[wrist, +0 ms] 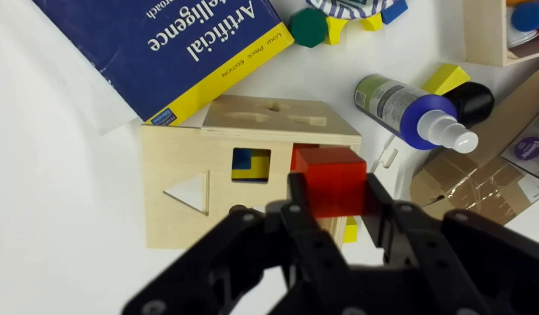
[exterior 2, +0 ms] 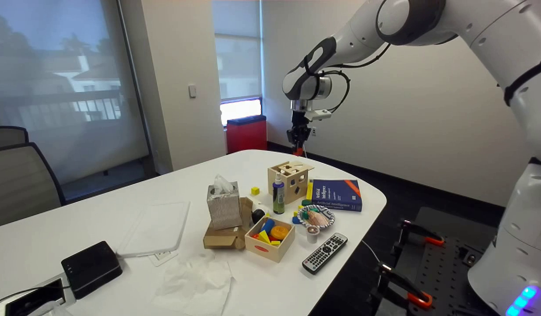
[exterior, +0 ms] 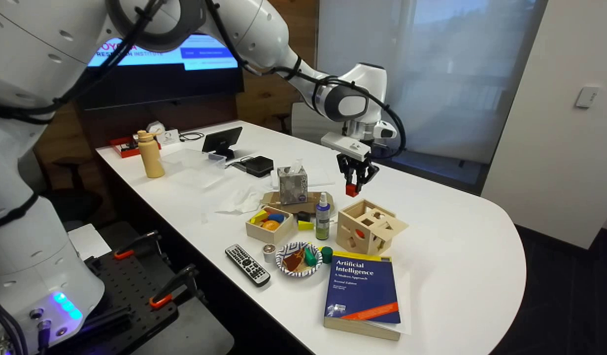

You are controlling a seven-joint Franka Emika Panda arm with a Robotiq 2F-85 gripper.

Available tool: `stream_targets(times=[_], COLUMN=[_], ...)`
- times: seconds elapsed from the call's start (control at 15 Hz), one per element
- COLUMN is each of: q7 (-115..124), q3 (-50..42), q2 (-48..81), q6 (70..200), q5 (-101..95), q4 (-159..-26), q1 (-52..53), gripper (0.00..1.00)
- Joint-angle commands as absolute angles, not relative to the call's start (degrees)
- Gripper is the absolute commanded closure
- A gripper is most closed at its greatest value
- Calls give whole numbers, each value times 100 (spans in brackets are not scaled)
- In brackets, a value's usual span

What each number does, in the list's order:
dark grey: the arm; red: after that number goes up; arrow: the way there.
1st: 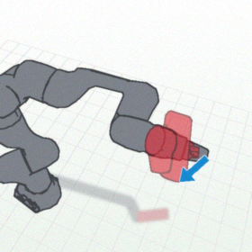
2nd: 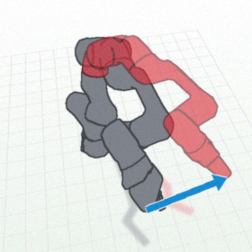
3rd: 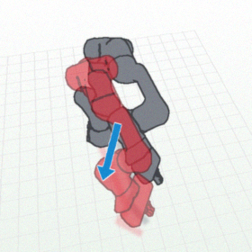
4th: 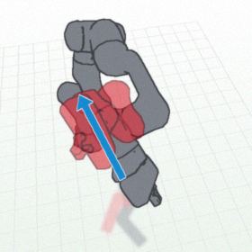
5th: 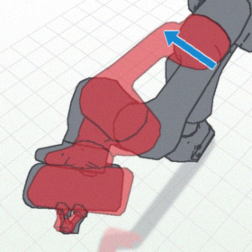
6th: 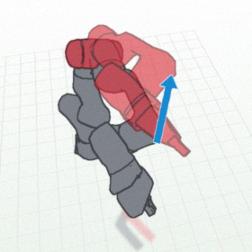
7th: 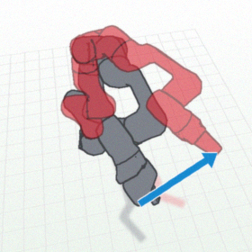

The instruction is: Put the red cube into the wooden object

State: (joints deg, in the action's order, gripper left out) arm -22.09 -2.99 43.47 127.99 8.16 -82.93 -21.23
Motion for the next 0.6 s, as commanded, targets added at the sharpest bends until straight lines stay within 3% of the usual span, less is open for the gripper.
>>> stream_targets(times=[0.0, 0.53], q7=[-2071, -2039], q3=[-261, -231], q2=[4716, 5289], q6=[12994, 13048], q5=[884, 858], q4=[-7950, -7384], q1=[-2195, -2313], gripper=[90, 90])
